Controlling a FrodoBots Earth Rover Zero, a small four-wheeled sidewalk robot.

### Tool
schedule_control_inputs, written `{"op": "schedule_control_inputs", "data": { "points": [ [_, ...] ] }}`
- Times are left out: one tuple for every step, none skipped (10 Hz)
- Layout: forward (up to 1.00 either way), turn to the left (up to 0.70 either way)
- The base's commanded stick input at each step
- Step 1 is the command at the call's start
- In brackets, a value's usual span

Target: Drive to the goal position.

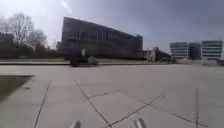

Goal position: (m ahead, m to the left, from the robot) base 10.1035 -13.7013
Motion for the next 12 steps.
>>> {"op": "schedule_control_inputs", "data": {
  "points": [
    [0.00,-1.00],
    [0.00,-1.00],
    [0.00,-1.00],
    [0.00,-1.00],
    [0.00,-1.00],
    [0.00,-1.00],
    [0.00,-1.00],
    [0.00,-1.00],
    [0.00,-1.00],
    [0.00,-1.00],
    [0.00,-1.00],
    [0.00,-1.00]
  ]
}}
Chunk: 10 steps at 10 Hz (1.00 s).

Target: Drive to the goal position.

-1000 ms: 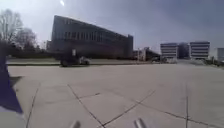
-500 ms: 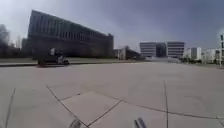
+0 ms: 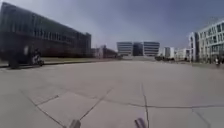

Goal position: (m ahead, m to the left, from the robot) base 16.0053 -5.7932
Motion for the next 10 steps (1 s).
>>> {"op": "schedule_control_inputs", "data": {
  "points": [
    [0.55,-0.67],
    [1.00,-0.26],
    [1.00,-0.07],
    [1.00,0.00],
    [1.00,0.00],
    [1.00,0.00],
    [1.00,0.00],
    [1.00,0.00],
    [1.00,0.00],
    [1.00,0.00]
  ]
}}
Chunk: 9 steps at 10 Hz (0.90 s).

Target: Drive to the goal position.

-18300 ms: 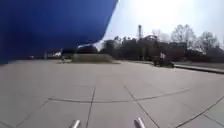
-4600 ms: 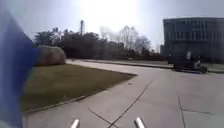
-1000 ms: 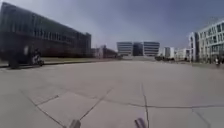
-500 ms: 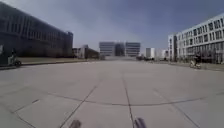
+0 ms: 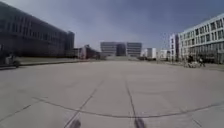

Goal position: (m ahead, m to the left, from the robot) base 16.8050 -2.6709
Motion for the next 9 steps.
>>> {"op": "schedule_control_inputs", "data": {
  "points": [
    [1.00,0.00],
    [1.00,0.00],
    [1.00,0.00],
    [1.00,0.00],
    [1.00,0.00],
    [1.00,0.00],
    [1.00,0.00],
    [1.00,-0.32],
    [1.00,-0.37]
  ]
}}
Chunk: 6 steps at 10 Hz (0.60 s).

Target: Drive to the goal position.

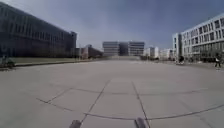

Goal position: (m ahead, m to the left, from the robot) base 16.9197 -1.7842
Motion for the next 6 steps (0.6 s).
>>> {"op": "schedule_control_inputs", "data": {
  "points": [
    [1.00,-0.22],
    [1.00,-0.02],
    [1.00,0.00],
    [1.00,-0.31],
    [1.00,-0.20],
    [1.00,-0.13]
  ]
}}
